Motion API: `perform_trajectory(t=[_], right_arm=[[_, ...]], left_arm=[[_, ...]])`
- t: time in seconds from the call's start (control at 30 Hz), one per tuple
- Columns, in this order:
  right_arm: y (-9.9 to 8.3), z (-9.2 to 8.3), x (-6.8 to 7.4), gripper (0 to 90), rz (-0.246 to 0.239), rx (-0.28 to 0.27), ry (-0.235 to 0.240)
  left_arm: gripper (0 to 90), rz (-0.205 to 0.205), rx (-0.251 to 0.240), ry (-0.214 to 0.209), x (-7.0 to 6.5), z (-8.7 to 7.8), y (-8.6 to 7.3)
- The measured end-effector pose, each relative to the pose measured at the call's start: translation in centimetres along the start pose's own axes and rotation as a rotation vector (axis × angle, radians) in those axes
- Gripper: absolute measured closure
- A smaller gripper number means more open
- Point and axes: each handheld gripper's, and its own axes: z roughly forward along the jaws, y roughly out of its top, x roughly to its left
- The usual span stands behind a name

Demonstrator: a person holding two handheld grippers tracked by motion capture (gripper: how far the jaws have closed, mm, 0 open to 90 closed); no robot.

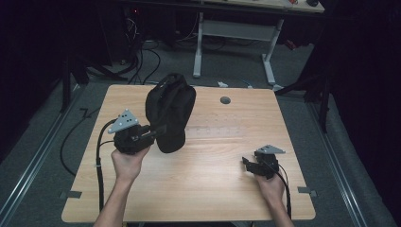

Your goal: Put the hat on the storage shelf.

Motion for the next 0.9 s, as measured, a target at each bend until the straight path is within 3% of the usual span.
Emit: perform_trajectory(t=[0.37,0.9], right_arm=[[0.0,0.0,0.0,36.2,0.002,0.003,-0.001],[0.0,0.0,0.0,35.6,0.002,0.003,-0.003]], left_arm=[[76.9,0.046,-0.040,0.054,0.9,1.8,1.0],[76.8,0.078,-0.050,0.121,2.4,4.5,0.7]])
